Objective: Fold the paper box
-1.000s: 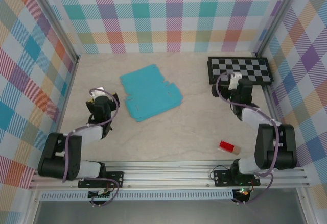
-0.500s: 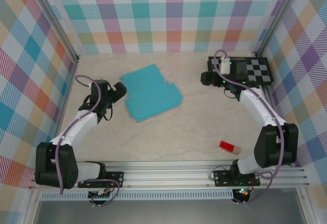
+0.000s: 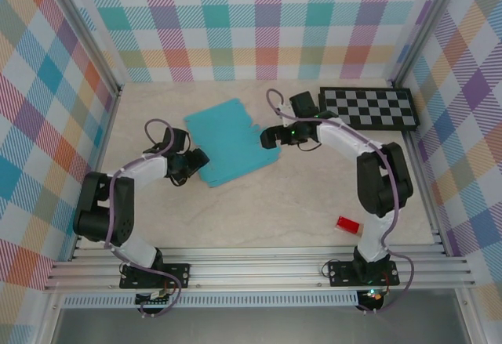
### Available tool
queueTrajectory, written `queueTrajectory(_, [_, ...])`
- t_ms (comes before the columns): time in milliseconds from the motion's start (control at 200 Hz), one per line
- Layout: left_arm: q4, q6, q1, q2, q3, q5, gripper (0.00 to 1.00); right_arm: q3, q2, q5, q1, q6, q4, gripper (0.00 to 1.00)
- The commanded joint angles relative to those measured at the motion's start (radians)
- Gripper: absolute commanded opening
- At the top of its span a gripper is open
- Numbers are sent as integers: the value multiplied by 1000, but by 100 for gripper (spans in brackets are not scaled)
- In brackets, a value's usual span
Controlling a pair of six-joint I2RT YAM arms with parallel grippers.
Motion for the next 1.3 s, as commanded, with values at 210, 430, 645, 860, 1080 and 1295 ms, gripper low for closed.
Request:
queueTrajectory(210, [81,100,-11,38,26,2,33,114,97,9,79,-28,-51,100])
queueTrajectory(430, [199,216,-22,26,-29,59,0,109,89,5,89,-30,-49,100])
queueTrajectory(645, [359,293,-86,-63,-86,216,0,60,-20,44,89,-37,-80,100])
queueTrajectory(860, [407,387,-203,-149,-102,294,0,-11,-180,102,89,27,-143,100])
queueTrajectory(1080, [478,361,-234,-101,-113,366,0,-216,-336,122,89,110,-76,100])
queueTrajectory(1295, [528,317,-260,-11,-102,382,0,-396,-439,140,90,158,-43,100])
